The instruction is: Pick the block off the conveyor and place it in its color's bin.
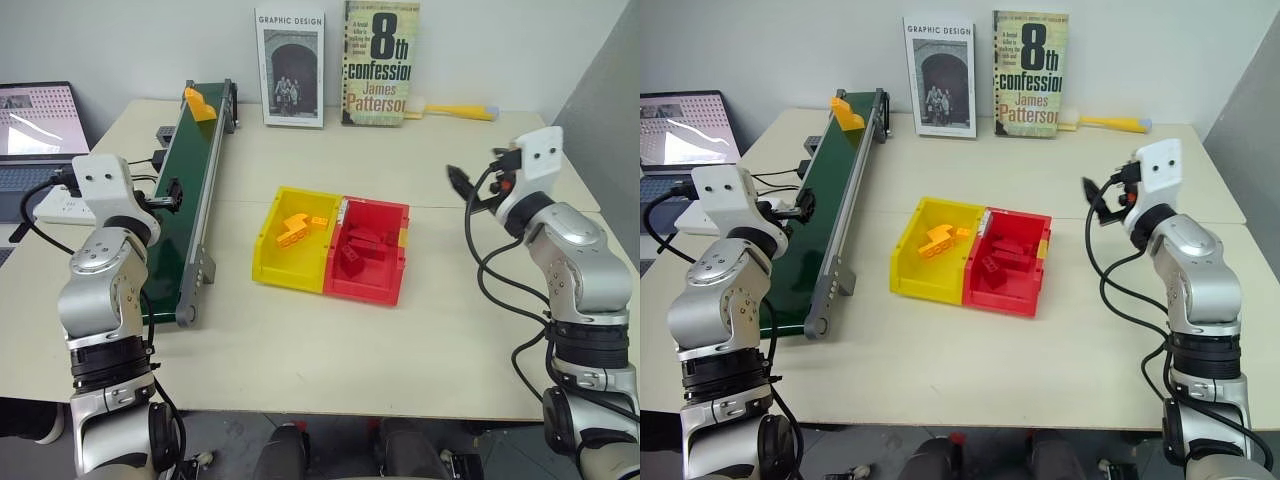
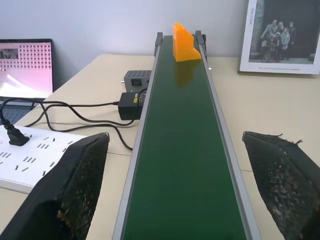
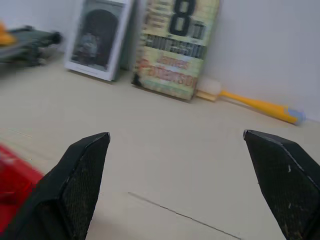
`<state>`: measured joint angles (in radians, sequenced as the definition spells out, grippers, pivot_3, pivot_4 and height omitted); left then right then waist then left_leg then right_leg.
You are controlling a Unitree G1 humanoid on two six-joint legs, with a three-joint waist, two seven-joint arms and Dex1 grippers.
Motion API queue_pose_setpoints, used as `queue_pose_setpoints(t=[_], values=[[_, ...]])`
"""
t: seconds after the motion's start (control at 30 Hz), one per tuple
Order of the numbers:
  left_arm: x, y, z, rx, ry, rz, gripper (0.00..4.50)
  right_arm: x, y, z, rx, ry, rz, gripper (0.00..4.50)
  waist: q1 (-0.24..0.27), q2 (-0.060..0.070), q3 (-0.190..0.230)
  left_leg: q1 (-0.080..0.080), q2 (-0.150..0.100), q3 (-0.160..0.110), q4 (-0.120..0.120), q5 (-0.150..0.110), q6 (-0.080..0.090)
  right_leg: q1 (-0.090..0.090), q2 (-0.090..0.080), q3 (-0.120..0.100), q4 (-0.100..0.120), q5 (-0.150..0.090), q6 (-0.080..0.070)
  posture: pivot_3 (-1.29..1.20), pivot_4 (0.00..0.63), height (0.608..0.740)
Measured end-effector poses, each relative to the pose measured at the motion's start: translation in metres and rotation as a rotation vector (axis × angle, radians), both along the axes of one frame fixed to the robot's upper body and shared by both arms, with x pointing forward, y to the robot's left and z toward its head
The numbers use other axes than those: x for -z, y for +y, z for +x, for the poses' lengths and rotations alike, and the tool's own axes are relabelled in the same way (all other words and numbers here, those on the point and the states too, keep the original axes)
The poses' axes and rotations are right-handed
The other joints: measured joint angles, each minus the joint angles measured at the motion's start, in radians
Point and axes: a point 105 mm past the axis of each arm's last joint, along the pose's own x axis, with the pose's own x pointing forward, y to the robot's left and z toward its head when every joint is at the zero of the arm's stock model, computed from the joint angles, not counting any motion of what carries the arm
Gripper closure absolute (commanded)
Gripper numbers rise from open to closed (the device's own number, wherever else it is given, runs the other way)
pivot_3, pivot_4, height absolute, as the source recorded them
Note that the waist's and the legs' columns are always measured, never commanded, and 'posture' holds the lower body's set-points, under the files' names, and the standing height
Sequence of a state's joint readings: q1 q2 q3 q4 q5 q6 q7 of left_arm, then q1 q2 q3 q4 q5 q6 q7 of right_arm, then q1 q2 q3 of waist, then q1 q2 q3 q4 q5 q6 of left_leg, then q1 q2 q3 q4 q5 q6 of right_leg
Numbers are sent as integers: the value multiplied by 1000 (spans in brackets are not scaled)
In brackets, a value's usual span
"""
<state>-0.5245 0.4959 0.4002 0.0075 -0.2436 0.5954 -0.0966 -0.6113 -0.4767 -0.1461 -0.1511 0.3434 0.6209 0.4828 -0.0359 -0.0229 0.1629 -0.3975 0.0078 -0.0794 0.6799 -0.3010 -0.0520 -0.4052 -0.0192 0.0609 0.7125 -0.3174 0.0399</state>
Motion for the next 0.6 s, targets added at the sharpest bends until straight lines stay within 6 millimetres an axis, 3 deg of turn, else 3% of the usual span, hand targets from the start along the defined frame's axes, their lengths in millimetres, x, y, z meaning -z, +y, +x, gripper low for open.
queue_pose_setpoints(t=[0.1, 0.27, 0.6], values=[[1, 1, 3, -3, 0, -7, 58, -8, 32, -21, -242, 6, 4, 0, 1, 0, 0, 0, 0, -1, 0, 0, 0, 0, 0, -1, 0, 0, 0, 0, 150, 740], [1, 6, 11, -28, 4, -25, 58, -19, 65, -55, -521, 16, -45, 0, 4, 0, 0, 0, 0, -2, 0, 0, 1, 1, 0, -3, -1, 0, 0, 0, 150, 740], [3, 1, 19, -19, 9, -39, 58, -20, 77, -69, -612, 36, -56, 0, 4, 0, 0, -1, 0, -2, 0, 0, -1, 1, -1, -3, -1, 0, 0, 0, 150, 740]])
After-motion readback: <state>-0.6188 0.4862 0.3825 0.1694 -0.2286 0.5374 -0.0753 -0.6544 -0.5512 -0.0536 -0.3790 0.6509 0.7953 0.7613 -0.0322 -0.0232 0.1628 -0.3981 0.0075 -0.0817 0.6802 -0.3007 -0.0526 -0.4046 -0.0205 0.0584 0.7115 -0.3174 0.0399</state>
